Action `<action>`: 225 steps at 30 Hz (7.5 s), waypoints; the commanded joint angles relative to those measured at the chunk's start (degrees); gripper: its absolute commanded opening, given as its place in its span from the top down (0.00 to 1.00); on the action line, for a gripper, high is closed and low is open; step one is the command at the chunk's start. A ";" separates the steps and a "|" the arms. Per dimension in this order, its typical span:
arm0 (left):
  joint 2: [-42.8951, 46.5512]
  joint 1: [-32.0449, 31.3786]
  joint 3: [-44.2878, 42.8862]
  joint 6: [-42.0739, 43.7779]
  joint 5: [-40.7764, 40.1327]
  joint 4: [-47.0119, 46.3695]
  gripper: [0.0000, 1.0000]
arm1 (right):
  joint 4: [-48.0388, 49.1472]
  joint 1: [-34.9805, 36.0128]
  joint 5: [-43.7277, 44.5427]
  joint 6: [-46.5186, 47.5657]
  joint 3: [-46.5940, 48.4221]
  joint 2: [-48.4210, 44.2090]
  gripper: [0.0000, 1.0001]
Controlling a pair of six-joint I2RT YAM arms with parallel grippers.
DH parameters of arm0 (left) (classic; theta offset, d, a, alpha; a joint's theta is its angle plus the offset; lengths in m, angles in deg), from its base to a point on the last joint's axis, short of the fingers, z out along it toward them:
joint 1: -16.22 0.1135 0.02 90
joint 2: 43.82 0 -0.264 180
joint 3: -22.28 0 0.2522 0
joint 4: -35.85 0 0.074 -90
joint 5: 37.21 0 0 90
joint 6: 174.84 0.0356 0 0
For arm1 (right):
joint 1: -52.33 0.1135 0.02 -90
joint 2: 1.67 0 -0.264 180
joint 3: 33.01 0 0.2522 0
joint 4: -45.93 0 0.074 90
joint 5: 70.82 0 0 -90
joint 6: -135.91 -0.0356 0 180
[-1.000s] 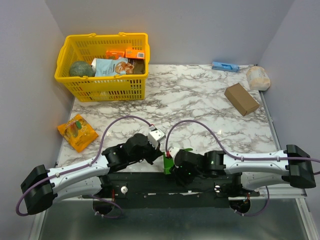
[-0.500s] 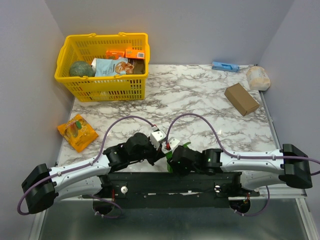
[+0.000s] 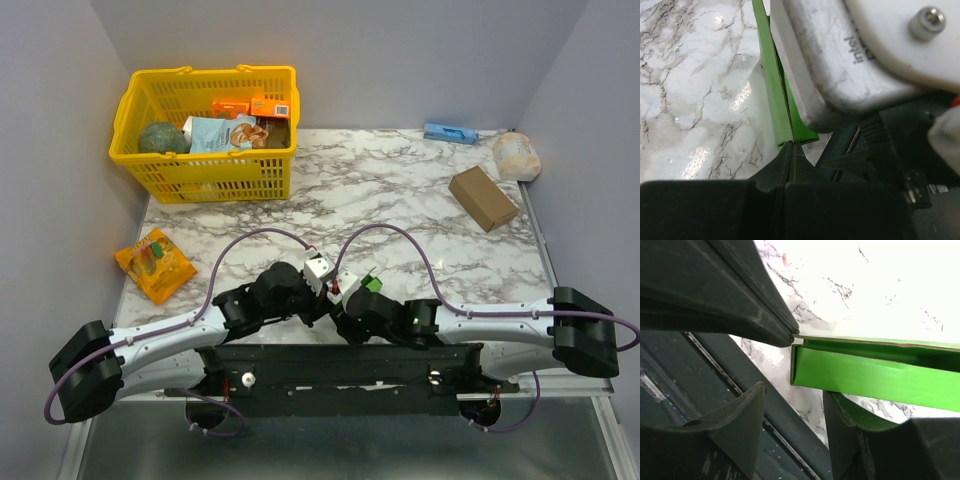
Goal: Fold the paper box
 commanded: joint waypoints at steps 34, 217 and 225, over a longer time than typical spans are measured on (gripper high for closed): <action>0.43 0.74 -1.60 3.79 -7.47 4.22 1.00 | -12.43 -7.14 9.45 -52.89 -5.24 -28.57 0.00; -10.37 5.82 -16.19 2.29 -7.04 15.37 1.00 | -25.13 -17.51 18.54 -23.08 12.70 -11.26 0.07; -13.63 9.00 -18.30 9.41 -1.14 18.45 1.00 | -21.91 -22.40 9.76 -0.18 16.82 -5.13 0.14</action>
